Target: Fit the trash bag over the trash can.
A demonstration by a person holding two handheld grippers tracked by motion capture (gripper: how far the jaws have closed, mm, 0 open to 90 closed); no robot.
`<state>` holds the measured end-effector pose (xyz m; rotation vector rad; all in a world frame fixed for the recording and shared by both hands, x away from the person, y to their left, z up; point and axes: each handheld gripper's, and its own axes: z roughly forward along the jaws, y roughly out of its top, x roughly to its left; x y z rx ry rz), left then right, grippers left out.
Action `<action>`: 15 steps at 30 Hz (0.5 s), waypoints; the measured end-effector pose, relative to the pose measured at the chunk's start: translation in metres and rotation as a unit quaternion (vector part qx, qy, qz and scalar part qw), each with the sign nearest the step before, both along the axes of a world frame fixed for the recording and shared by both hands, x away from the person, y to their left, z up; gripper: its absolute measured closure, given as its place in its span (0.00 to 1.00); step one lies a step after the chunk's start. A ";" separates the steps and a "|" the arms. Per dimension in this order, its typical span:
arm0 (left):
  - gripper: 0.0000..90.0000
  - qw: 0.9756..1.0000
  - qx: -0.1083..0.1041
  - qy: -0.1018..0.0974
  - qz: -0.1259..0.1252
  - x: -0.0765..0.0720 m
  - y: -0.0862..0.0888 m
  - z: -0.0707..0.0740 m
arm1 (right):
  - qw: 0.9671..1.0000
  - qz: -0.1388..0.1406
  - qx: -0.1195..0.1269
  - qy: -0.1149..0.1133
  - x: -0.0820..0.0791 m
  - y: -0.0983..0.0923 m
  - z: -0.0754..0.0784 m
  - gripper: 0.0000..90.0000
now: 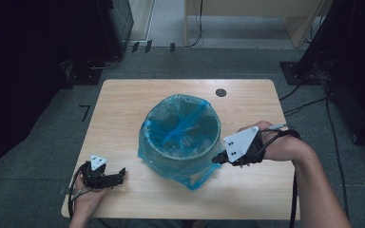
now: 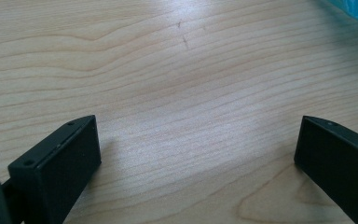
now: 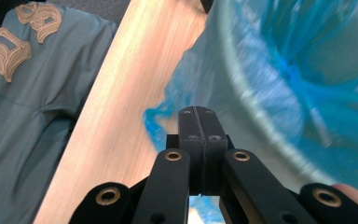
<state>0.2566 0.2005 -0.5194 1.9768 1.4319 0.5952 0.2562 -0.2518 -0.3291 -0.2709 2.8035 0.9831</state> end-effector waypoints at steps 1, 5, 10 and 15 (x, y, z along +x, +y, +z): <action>0.00 1.000 0.000 0.000 0.000 0.000 0.000 0.000 | 1.000 -0.003 0.000 0.004 0.000 -0.002 -0.003 1.00; 0.00 1.000 0.000 0.000 0.000 0.000 0.000 0.000 | 0.999 -0.020 -0.013 0.029 -0.001 -0.010 -0.016 0.97; 0.00 1.000 0.000 0.000 0.000 0.000 0.000 0.000 | 0.996 -0.045 -0.045 0.070 0.000 -0.016 -0.037 0.83; 0.00 1.000 0.000 0.000 0.000 0.000 0.000 0.000 | 0.983 -0.126 -0.041 0.124 0.001 -0.020 -0.058 0.48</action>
